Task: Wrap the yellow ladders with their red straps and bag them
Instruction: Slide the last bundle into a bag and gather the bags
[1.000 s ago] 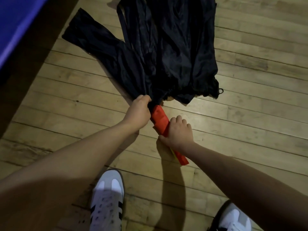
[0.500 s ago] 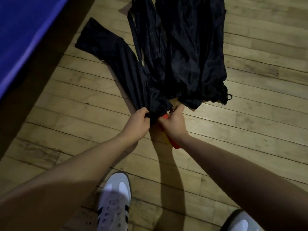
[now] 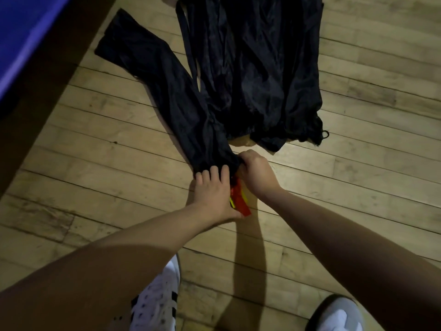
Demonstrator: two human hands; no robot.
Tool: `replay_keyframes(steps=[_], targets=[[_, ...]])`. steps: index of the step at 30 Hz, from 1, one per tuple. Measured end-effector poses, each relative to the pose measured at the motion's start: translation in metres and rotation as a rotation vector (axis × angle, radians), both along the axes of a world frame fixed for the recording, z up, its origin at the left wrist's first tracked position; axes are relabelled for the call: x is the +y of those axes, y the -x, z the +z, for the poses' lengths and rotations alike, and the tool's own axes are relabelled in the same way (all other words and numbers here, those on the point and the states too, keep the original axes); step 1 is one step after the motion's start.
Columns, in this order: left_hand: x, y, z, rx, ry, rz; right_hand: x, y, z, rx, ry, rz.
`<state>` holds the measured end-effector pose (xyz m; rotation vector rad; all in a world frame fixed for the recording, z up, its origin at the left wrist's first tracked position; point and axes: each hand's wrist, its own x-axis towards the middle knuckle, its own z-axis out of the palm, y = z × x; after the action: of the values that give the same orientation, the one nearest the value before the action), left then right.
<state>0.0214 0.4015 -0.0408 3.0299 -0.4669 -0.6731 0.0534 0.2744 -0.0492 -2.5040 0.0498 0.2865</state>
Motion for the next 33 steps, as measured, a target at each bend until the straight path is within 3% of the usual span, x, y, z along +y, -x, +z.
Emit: replay_keyframes(steps=[6,10,13,22,26,33], targets=[[0.006,-0.009,0.004,-0.088,0.079,0.098,-0.006,0.008,0.000,-0.218,0.355,0.405],[0.041,-0.024,0.008,-0.234,0.024,0.049,0.001,0.015,0.007,-0.117,0.391,0.558],[0.059,-0.034,0.016,-0.212,-0.027,0.061,0.003,0.013,0.014,-0.107,0.380,0.619],[0.067,-0.048,0.009,0.162,0.115,0.056,0.024,0.012,0.020,-0.123,0.337,0.558],[0.070,-0.055,0.008,0.097,0.141,0.077,0.023,0.008,0.020,-0.105,0.334,0.590],[0.071,-0.107,0.019,-0.085,0.210,-0.015,0.023,-0.035,0.034,-0.341,0.326,0.486]])
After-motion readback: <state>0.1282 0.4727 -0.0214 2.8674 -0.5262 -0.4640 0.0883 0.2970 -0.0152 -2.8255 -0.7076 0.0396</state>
